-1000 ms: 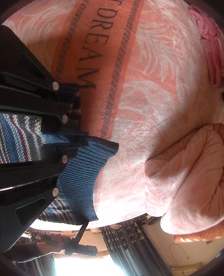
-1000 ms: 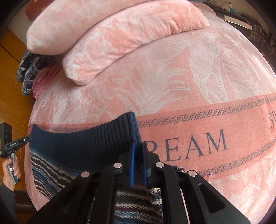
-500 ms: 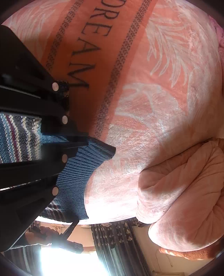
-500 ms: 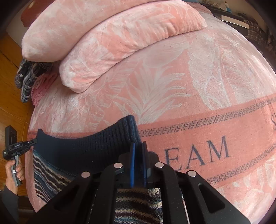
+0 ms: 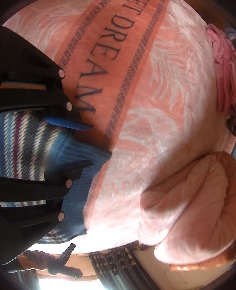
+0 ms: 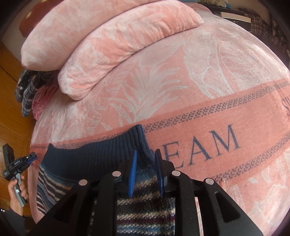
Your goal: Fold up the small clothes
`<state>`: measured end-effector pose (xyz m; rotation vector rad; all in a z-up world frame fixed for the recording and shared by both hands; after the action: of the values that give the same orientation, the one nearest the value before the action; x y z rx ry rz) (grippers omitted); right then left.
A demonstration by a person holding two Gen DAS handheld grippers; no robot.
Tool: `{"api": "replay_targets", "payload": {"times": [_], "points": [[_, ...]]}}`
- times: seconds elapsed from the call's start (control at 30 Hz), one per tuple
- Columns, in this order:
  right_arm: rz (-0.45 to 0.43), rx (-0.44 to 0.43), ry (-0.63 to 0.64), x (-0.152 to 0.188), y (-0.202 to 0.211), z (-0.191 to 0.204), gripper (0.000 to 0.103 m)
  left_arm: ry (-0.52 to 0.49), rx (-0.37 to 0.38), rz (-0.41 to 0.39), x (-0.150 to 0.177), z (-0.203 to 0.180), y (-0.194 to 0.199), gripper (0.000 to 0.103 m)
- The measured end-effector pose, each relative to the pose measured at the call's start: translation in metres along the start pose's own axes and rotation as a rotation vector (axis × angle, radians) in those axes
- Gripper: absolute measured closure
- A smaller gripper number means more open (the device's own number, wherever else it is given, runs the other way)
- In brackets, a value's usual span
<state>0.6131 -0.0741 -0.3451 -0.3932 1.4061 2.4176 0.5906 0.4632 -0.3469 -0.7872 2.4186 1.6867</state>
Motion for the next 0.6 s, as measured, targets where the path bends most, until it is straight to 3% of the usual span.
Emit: {"api": "replay_targets", "payload": {"times": [0.1,0.13,0.23,0.27,0.37,0.43,0.53,0.6], "points": [[0.021,-0.058,0.025,0.028,0.011,0.002,0.088,-0.062,0.142,0.068,0.037,-0.021,0.007,0.078],[0.042,-0.057,0.024,0.035,0.006,0.001,0.089,-0.079,0.142,0.101,0.05,-0.023,0.0,0.081],[0.108,0.002,0.015,0.05,-0.019,-0.013,0.1,-0.102,0.033,0.168,0.076,-0.012,-0.03,0.086],[0.108,0.019,0.028,0.051,-0.022,-0.017,0.103,-0.068,0.052,0.182,0.077,-0.005,-0.034,0.087],[0.09,-0.004,0.001,0.048,-0.01,-0.014,0.101,-0.063,0.046,0.158,0.071,-0.004,-0.022,0.09],[0.057,-0.052,0.01,0.055,0.013,-0.004,0.098,-0.095,0.093,0.116,0.074,-0.015,0.003,0.088],[0.059,-0.109,0.034,0.088,0.038,0.008,0.098,-0.159,0.188,0.097,0.103,-0.033,0.032,0.088],[0.101,-0.111,0.045,0.113,0.032,0.01,0.098,-0.158,0.192,0.129,0.129,-0.031,0.03,0.088]]}}
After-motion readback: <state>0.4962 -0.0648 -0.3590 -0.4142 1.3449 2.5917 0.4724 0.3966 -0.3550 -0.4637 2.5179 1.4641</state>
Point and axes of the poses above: each gripper's, at about its wrist camera, not at the fingertips, and y roughly against the way its jaws point, z to its left, x to its underside, the point moved 3 cm from there along -y, roughly the way its jaws point, and after that the axes turned 6 degrees about -x, right-handed, at the moved point
